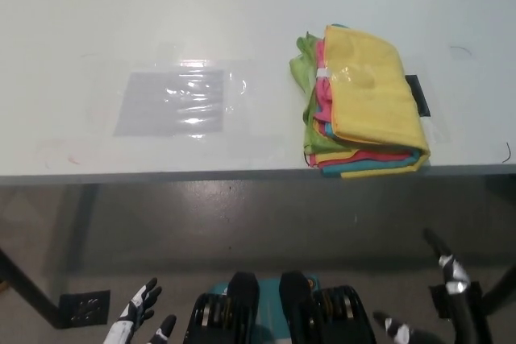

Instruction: A stack of folded microfibre clothes with a single fold is kept infront of the robot. the robot uses its right hand to grab one end of the clothes and pulla it away from the other end to unfold

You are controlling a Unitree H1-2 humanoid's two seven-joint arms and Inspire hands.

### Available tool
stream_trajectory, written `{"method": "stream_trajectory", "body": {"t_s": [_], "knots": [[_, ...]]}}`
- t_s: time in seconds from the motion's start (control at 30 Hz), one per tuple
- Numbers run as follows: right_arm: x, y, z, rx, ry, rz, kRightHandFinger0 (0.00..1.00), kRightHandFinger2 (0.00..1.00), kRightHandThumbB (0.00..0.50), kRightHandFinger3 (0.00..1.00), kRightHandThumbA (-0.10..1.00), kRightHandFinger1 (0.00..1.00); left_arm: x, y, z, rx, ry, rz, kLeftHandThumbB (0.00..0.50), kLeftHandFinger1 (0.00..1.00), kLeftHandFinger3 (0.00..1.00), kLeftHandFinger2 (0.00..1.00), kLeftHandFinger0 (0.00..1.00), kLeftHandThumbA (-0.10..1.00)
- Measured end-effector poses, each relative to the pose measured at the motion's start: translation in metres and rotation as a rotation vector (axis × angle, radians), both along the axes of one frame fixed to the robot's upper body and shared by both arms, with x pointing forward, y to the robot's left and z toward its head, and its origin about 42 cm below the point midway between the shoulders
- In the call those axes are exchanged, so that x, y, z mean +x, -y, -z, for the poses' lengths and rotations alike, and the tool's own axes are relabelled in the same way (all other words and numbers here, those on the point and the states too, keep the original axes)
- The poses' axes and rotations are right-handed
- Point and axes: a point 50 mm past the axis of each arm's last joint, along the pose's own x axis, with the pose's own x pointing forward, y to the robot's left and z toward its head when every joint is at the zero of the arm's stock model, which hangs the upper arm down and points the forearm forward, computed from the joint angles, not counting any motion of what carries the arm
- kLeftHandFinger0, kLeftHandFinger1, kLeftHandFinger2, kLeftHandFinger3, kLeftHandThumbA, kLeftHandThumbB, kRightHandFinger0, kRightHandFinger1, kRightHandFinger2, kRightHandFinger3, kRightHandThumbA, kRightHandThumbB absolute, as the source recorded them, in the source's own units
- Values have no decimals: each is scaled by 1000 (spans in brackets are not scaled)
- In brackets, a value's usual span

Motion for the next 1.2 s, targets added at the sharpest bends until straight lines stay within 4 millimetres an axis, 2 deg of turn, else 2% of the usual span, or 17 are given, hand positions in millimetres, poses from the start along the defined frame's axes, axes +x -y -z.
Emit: {"method": "stream_trajectory", "body": {"t_s": [0.13,0.2,0.23,0.27,0.37,0.5,0.67,0.73,0.8,0.87,0.97,1.03,1.2], "knots": [[17,-7,-44,-14,142,6,1000,1000,274,1000,991,1000,4,-1,-2,-1,27,3,345,1000,1000,1000,1000,994],[30,-14,-64,-16,195,5,1000,1000,265,1000,910,1000,6,-1,-4,-1,42,5,344,1000,1000,1000,1000,987],[36,-17,-74,-17,217,5,1000,1000,269,1000,922,1000,8,-1,-5,0,50,7,339,1000,1000,1000,1000,981],[42,-19,-81,-19,233,6,1000,1000,268,1000,936,1000,8,-1,-5,1,53,8,337,1000,1000,1000,1000,976],[66,-30,-106,-28,276,8,1000,1000,234,1000,851,1000,10,-1,-7,2,62,9,337,1000,1000,1000,1000,954],[101,-42,-127,-33,267,11,1000,1000,229,1000,854,1000,14,-1,-9,3,71,11,333,1000,1000,1000,1000,943],[142,-54,-129,-33,171,10,1000,1000,250,1000,919,1000,15,-1,-10,6,76,12,327,1000,1000,1000,1000,940],[163,-59,-124,-34,104,14,1000,1000,283,1000,996,1000,16,0,-10,9,78,13,342,1000,1000,1000,1000,955],[175,-63,-122,-40,68,13,1000,1000,323,1000,1000,1000,16,0,-10,9,79,14,369,1000,1000,1000,1000,1000],[192,-69,-119,-54,16,14,1000,1000,315,1000,1000,1000,17,0,-11,7,81,13,378,1000,1000,1000,1000,1000],[209,-74,-118,-69,-26,12,1000,1000,322,1000,1000,1000,18,0,-11,2,84,14,421,1000,1000,1000,1000,1000],[221,-79,-116,-82,-60,13,1000,1000,338,1000,1000,1000,19,0,-12,-3,84,14,404,1000,1000,1000,1000,1000],[246,-87,-105,-110,-134,24,1000,1000,371,1000,1000,1000,18,0,-12,-8,82,18,403,1000,1000,1000,1000,1000]]}}
